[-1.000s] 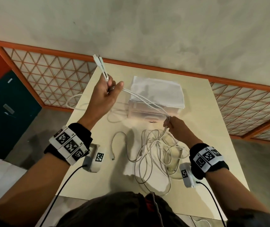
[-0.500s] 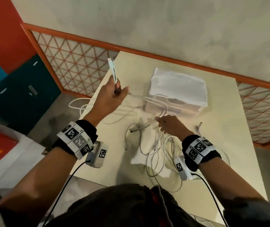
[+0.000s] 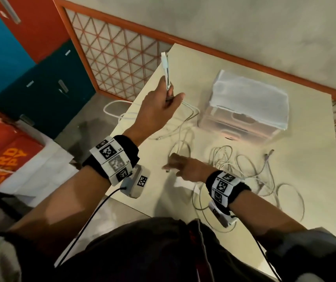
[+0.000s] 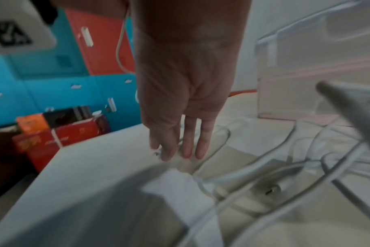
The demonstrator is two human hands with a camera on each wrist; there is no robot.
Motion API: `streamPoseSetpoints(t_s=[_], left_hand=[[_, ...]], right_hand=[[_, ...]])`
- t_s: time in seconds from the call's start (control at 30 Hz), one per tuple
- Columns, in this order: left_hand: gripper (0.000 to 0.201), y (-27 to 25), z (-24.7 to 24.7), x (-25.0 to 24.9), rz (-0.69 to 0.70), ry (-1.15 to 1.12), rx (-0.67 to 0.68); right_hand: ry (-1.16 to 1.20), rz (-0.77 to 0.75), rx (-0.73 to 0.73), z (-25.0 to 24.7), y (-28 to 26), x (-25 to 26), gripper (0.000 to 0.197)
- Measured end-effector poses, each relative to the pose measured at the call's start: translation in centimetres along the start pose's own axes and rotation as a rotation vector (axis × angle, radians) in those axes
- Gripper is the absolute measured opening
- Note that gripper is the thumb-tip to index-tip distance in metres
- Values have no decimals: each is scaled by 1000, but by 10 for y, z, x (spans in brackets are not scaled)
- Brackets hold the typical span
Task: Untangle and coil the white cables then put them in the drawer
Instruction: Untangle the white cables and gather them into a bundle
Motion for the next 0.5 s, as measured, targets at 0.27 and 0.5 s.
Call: streamPoseSetpoints(t_s=[0.27, 0.5], left_hand=[[31, -11, 10, -2, 11, 36, 101], [32, -20, 32, 9, -4, 87, 198]], right_hand=[[-119, 58, -49, 1, 8, -3, 17], [145, -143, -188, -50, -14, 49, 19]])
Point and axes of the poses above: each hand's wrist, its own y-axis towards the middle knuckle, its own z-axis out of the palm, x = y × z, the point moved 7 cm from there along y, towards the middle knuckle, and after that the axes turned 12 degrees about y, right-handed, at the moved point
